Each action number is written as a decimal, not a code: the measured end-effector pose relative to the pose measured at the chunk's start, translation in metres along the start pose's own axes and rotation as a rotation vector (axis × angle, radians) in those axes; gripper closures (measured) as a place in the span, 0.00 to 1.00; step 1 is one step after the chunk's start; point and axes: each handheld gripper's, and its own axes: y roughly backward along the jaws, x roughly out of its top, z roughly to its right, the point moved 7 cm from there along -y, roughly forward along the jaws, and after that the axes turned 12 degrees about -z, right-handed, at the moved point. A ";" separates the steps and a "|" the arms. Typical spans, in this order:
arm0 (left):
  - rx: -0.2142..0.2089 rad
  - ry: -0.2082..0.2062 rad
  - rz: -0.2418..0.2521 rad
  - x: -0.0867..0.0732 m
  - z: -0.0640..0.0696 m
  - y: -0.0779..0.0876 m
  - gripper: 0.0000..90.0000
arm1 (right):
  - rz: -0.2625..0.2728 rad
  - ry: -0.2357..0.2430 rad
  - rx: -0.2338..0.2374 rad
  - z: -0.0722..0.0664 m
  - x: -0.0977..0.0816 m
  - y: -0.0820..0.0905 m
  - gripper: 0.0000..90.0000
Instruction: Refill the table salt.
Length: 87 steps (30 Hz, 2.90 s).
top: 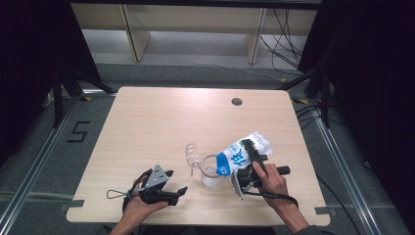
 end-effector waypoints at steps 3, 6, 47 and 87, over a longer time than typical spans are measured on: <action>-0.004 0.019 0.007 0.000 0.001 0.000 0.24 | 0.003 0.003 -0.005 0.001 0.000 0.000 0.57; 0.000 0.002 0.000 0.000 0.000 0.000 0.24 | 0.009 0.007 -0.007 0.001 0.001 -0.001 0.57; -0.009 0.011 0.019 0.002 0.001 -0.002 0.24 | 0.003 0.005 -0.018 0.003 0.001 0.000 0.58; -0.012 0.001 0.015 0.002 0.002 -0.002 0.24 | 0.019 0.008 -0.028 0.003 0.002 0.000 0.59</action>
